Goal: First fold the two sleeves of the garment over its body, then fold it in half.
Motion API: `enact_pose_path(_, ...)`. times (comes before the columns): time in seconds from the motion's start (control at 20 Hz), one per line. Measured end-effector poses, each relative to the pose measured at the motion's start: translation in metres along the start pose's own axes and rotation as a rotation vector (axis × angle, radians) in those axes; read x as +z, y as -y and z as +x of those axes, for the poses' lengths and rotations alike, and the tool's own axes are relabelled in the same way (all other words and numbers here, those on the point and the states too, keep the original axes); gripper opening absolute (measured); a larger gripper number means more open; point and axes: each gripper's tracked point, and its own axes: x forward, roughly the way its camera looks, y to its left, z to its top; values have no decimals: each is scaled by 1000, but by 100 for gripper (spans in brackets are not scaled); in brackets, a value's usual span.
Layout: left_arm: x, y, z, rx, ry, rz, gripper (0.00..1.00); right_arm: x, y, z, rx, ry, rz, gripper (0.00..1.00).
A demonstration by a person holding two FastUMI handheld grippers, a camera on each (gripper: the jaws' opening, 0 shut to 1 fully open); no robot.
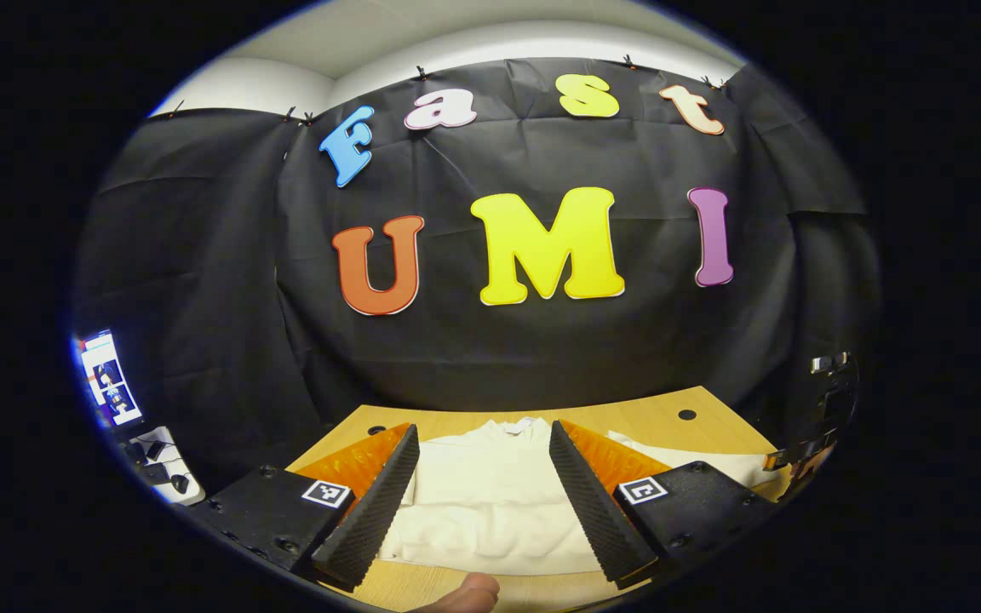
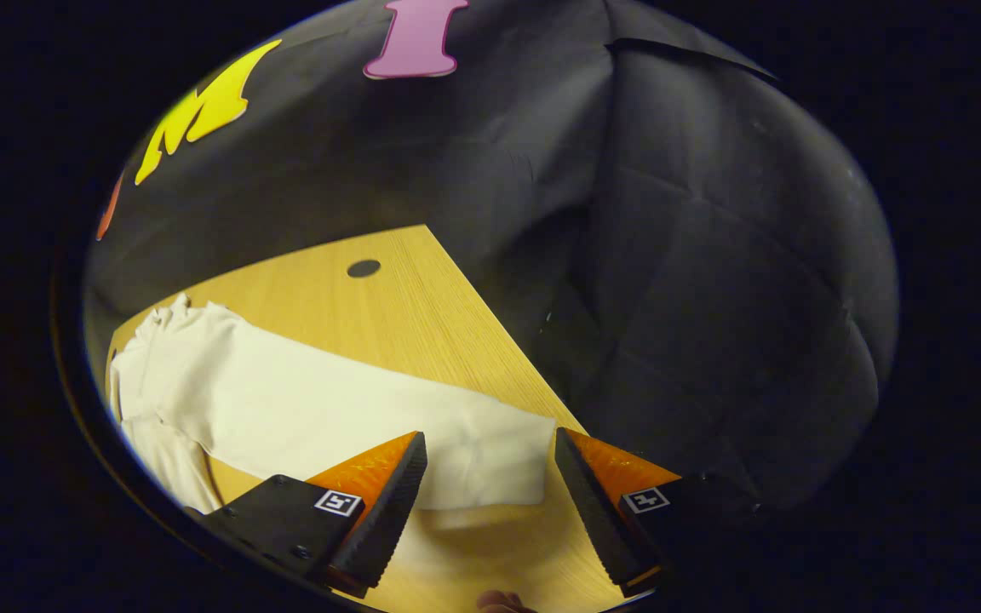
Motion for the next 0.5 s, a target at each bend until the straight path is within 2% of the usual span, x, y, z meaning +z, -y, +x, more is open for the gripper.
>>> enact_pose_path(0.1,-4,-6,-8,36,-10,-4,98,-15,6,11,-23,-64,9,95)
enact_pose_path(0.3,-16,-20,-25,98,-46,-29,99,-22,1,16,-9,-135,35,95)
enact_pose_path(0.35,-19,-22,-27,108,-57,-35,99,-21,-2,16,-1,-143,34,87)
enact_pose_path(0.4,-20,-27,-30,123,-58,-39,99,-24,-5,17,14,-167,40,91)
enact_pose_path(0.5,-21,-32,-33,143,-48,-53,99,-24,-6,17,40,-219,104,86)
